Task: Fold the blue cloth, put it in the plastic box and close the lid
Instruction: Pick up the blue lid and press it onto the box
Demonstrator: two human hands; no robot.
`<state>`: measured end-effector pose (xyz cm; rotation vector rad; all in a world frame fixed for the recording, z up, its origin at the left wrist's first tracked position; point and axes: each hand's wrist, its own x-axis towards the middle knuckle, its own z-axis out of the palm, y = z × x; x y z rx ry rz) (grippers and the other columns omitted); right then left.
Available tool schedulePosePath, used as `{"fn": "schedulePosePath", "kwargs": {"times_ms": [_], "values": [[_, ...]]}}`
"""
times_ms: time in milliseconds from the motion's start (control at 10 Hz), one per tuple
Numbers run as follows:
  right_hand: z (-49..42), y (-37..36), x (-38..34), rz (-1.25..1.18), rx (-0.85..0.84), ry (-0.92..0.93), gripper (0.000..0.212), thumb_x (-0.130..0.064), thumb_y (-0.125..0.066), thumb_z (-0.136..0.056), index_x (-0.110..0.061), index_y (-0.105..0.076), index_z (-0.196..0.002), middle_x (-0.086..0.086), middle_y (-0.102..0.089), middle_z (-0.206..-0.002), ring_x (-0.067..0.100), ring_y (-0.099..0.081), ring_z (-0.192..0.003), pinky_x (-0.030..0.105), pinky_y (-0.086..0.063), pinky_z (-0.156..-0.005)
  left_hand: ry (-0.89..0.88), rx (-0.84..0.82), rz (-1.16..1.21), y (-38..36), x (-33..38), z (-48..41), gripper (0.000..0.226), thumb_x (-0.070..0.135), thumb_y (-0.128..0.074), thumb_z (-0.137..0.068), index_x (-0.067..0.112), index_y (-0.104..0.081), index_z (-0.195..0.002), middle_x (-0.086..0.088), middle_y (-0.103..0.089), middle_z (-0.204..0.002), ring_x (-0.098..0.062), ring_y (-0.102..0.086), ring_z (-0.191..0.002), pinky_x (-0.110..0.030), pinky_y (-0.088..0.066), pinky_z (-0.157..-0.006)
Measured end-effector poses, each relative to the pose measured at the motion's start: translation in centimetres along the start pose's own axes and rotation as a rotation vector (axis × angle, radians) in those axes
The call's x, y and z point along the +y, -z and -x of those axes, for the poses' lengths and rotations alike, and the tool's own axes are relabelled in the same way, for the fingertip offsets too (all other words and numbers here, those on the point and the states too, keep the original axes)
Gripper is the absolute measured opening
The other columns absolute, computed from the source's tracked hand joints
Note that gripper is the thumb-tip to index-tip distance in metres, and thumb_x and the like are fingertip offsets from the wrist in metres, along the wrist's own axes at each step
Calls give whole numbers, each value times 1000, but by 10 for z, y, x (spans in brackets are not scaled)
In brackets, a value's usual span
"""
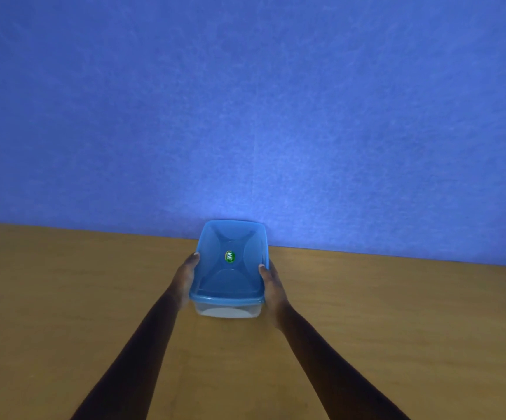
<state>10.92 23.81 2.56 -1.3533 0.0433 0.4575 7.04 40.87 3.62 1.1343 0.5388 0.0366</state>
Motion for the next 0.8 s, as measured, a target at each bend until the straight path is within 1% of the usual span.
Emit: {"fn": "schedulePosePath", "kwargs": {"times_ms": [200,300,400,500,600,700,800], "values": [[-5,0,3,38,2,16,39,-21,-38,-99,-12,-41,-137,15,-59,-126,33,-58,-115,49,-49,-98,9,29,-52,-1,0,-5,38,31,-28,-100,13,-60,-92,-8,-63,-88,-20,-60,-77,-31,-50,-62],[-10,2,6,8,4,18,38,-18,-39,-99,-10,-42,-136,19,-57,-129,36,-55,-119,53,-45,-102,7,21,-21,-1,-2,-9,36,30,-29,-100,7,-55,-108,-10,-63,-93,-22,-59,-80,-34,-48,-68],[-10,3,6,5,-8,21,38,-17,-38,-99,-8,-42,-136,23,-55,-131,40,-53,-121,57,-43,-102,-19,45,-25,1,-4,-11,36,28,-31,-100,5,-53,-116,-15,-61,-106,-23,-59,-82,-34,-49,-70],[-9,4,3,9,-41,37,38,-16,-38,-99,-6,-40,-136,24,-53,-132,41,-52,-122,57,-43,-102,-50,134,-122,1,-4,-14,41,26,-34,-99,-3,-53,-121,-18,-60,-105,-25,-59,-82,-34,-48,-70],[-5,6,-3,52,-85,73,37,-14,-36,-100,-3,-40,-135,23,-54,-129,37,-56,-116,49,-49,-96,-130,275,-367,0,-4,-14,39,23,-38,-99,-5,-55,-119,-26,-61,-115,-32,-58,-101,-41,-46,-87],[-1,15,-5,154,-153,136,31,-14,-34,-100,-5,-47,-127,18,-55,-121,13,-61,-102,22,-55,-82,-267,471,-797,-4,-2,-10,38,22,-37,-99,1,-50,-128,-25,-54,-132,-39,-52,-120,-45,-41,-99],[6,33,-4,374,-69,86,39,-28,-35,-100,-13,-42,-136,9,-44,-143,5,-48,-127,24,-42,-106,-414,675,-928,-19,1,3,40,16,-40,-97,-1,-44,-133,-28,-48,-135,-42,-48,-122,-49,-41,-99]]}}
